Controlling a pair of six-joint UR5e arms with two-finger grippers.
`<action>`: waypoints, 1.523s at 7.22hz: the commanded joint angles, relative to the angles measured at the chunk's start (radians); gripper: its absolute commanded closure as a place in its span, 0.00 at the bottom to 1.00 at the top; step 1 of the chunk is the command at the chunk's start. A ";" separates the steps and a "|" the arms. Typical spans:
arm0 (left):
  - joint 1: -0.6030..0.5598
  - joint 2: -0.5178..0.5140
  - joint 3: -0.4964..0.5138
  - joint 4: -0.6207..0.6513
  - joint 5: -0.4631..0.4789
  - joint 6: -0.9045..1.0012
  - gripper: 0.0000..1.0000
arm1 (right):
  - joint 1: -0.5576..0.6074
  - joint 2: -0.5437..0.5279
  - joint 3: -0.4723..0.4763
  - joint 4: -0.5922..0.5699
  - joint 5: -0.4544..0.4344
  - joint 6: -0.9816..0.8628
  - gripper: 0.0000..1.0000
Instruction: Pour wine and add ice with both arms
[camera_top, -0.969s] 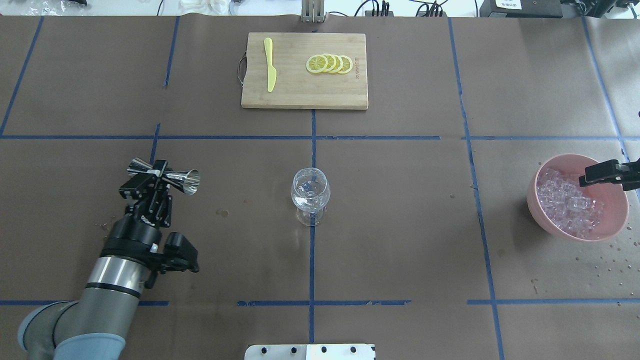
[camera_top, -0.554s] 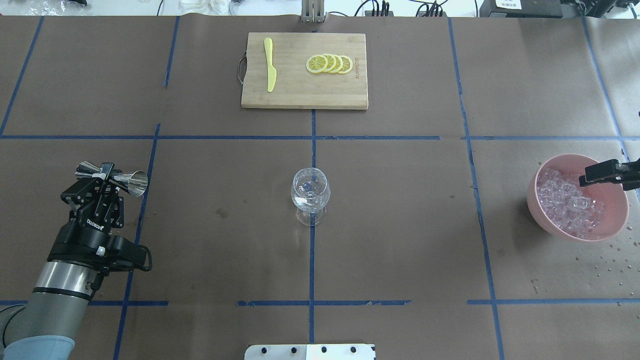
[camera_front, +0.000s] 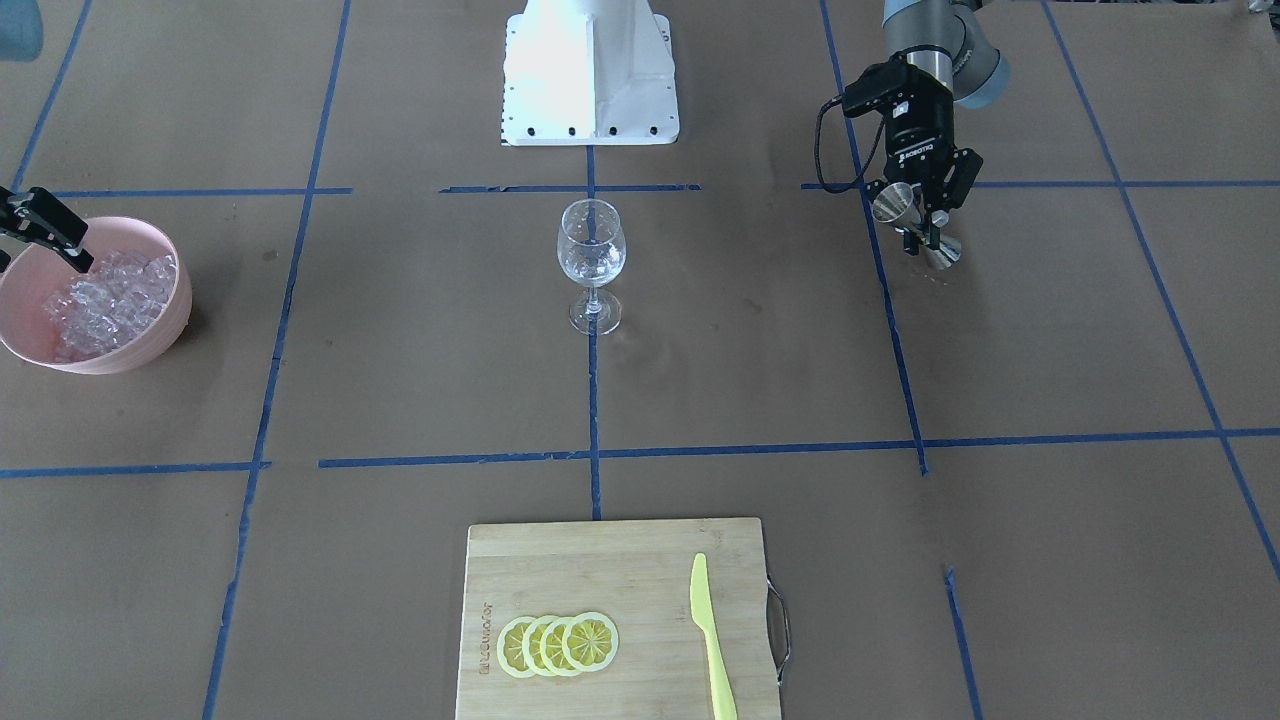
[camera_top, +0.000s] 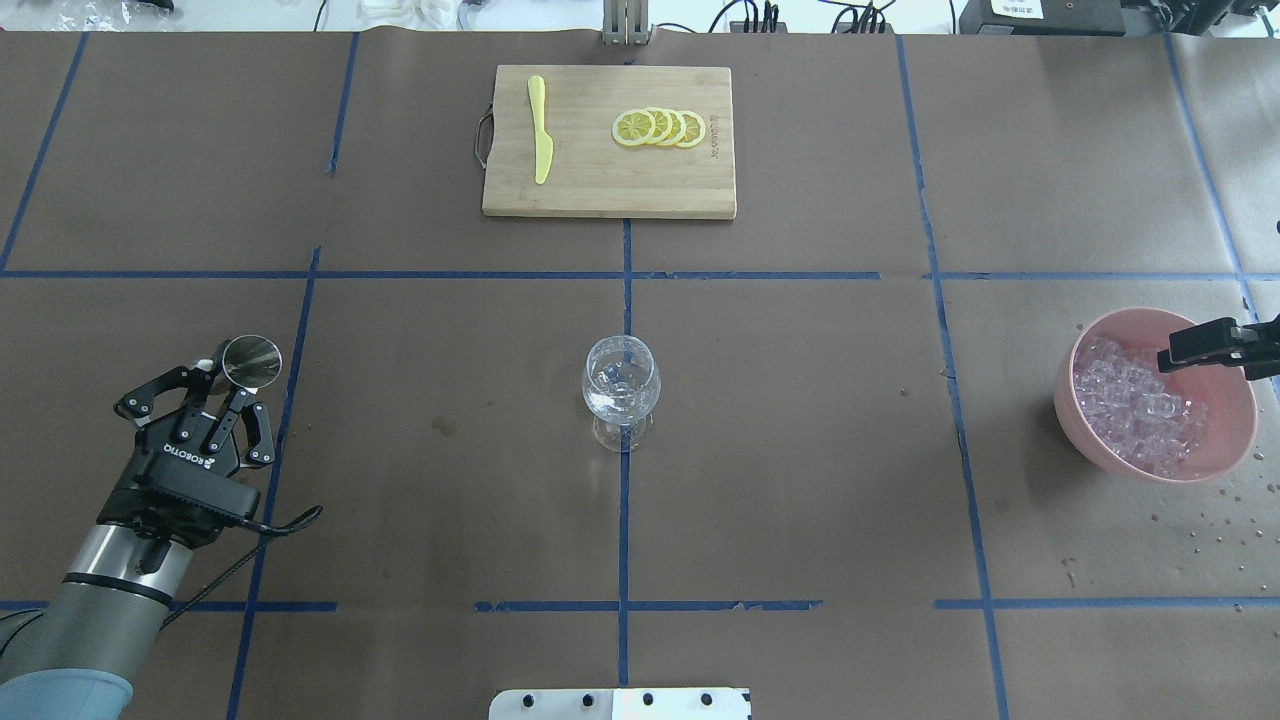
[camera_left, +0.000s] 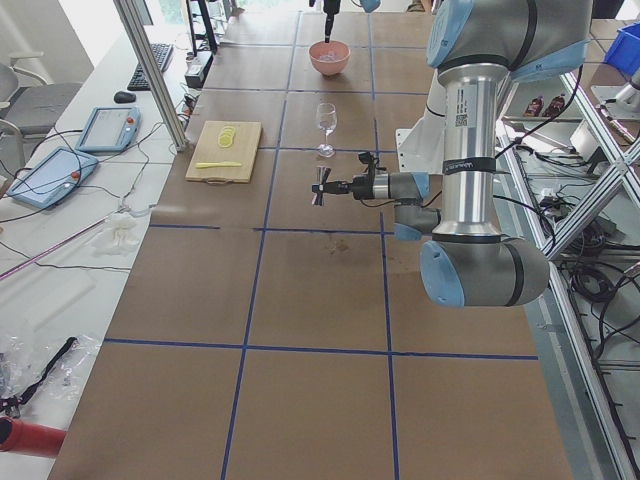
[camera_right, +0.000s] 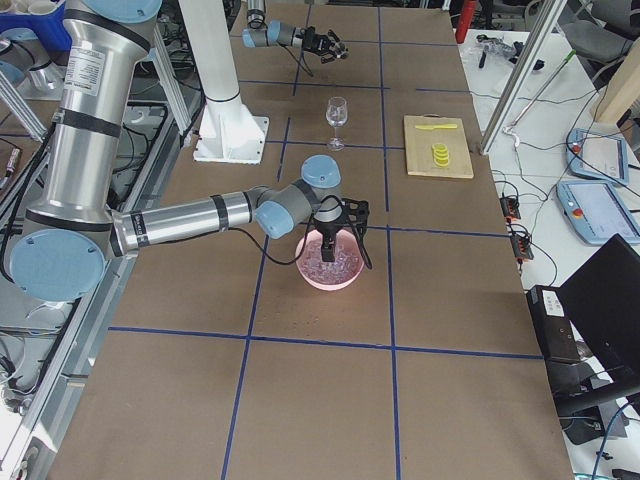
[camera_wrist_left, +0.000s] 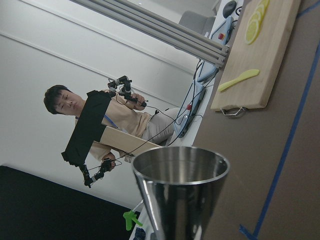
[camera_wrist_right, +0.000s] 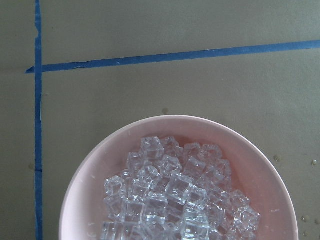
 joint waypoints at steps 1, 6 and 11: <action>0.001 -0.001 0.010 -0.001 -0.052 -0.332 1.00 | 0.000 0.000 0.000 0.000 -0.001 -0.001 0.00; -0.007 0.036 0.050 -0.008 -0.087 -0.788 1.00 | -0.014 -0.009 0.000 0.012 -0.048 -0.005 0.00; -0.033 0.096 0.047 -0.066 -0.089 -0.781 1.00 | -0.109 -0.010 -0.057 0.049 -0.110 0.004 0.02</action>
